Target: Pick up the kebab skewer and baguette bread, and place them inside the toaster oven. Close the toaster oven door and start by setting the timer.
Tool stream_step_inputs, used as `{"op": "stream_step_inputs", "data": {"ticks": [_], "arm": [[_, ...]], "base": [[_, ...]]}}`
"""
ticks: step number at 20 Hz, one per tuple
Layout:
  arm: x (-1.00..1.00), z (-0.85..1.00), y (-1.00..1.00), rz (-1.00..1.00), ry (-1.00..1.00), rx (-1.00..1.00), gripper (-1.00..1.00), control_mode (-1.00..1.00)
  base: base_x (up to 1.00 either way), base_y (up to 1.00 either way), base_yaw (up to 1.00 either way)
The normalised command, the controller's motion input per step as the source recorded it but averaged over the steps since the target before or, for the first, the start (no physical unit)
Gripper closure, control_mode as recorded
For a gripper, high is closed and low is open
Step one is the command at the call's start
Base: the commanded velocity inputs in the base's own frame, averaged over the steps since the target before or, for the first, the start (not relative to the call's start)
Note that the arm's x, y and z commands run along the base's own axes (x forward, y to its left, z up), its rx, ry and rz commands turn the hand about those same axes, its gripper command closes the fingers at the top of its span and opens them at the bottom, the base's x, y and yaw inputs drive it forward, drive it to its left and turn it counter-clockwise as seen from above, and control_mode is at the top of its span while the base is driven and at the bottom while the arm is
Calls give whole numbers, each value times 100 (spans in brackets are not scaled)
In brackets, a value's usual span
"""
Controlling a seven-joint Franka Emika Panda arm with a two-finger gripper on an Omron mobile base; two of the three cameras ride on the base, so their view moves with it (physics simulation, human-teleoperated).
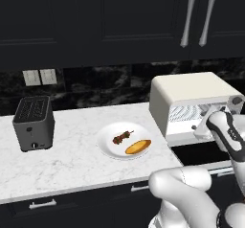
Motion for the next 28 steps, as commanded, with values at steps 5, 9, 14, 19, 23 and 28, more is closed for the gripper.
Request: {"op": "stream_step_inputs", "data": {"ticks": [5,9,14,19,23,28], "arm": [[15,-4,-49,1,-5,3,-100,-100],[2,-12,-12,0,-4,2,-100,-100],[7,-10,0,3,-7,4,-100,-100],[33,-19,0,1,-5,1,-100,-100],[56,-11,0,0,-3,1,-100,-100],[31,-16,0,0,-4,0,-100,-100]], "base": [[0,0,0],[0,0,0],[0,0,0],[0,0,0],[0,0,0],[0,0,0]]}}
